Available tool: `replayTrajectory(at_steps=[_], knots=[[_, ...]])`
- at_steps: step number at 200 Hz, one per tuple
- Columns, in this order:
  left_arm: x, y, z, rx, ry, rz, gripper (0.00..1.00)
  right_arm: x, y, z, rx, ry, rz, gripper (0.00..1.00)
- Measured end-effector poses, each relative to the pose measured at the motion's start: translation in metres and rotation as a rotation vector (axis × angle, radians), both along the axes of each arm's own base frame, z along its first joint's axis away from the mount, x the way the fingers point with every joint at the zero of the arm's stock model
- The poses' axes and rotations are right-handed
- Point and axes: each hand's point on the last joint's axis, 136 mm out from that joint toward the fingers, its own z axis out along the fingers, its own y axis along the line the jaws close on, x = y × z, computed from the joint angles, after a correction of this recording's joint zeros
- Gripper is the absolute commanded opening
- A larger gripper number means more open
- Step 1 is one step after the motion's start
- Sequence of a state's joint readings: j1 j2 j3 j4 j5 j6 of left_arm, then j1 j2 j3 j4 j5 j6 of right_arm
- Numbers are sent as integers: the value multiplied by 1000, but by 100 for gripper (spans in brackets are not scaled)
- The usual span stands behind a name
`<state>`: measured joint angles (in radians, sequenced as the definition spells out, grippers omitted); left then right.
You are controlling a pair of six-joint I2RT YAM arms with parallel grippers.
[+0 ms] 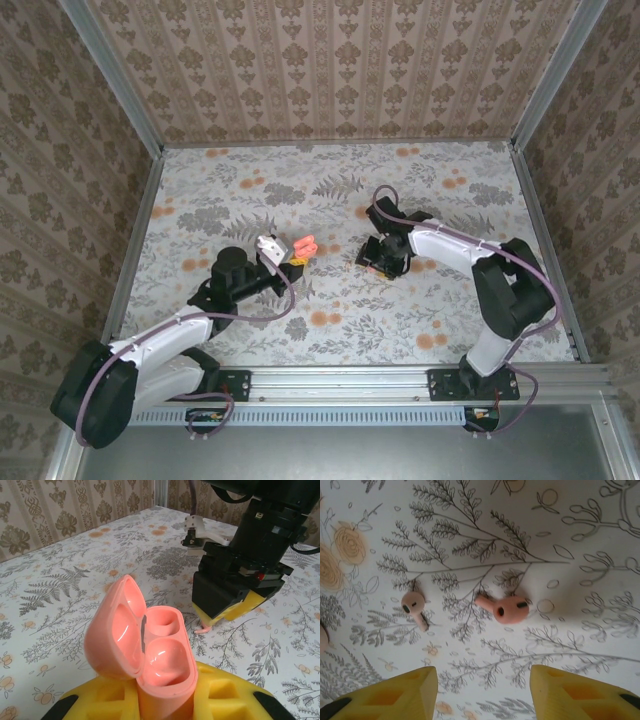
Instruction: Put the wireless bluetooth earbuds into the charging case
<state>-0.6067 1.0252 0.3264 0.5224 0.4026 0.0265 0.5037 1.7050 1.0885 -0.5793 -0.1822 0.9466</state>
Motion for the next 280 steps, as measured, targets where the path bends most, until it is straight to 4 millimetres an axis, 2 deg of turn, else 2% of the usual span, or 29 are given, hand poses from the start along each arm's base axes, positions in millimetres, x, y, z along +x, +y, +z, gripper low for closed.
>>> replayTrajectory(at_steps=[63,93,149,231,244,280], knots=[[0,7,3,-5,-10,18,20,6,-3,-30,-28,58,-26,48],[1,11,1,0,-8,30,20,16,0,-29,-24,48,-26,46],[4,14,2,-1,-11,45,20,22,0,-30,-40,74,-6,44],[6,16,2,2,-19,52,20,55,11,-25,-20,-5,54,44],[6,16,2,2,-19,51,20,58,10,-22,-35,-20,65,47],[6,16,3,2,-20,51,20,54,-3,-13,-159,-24,94,45]])
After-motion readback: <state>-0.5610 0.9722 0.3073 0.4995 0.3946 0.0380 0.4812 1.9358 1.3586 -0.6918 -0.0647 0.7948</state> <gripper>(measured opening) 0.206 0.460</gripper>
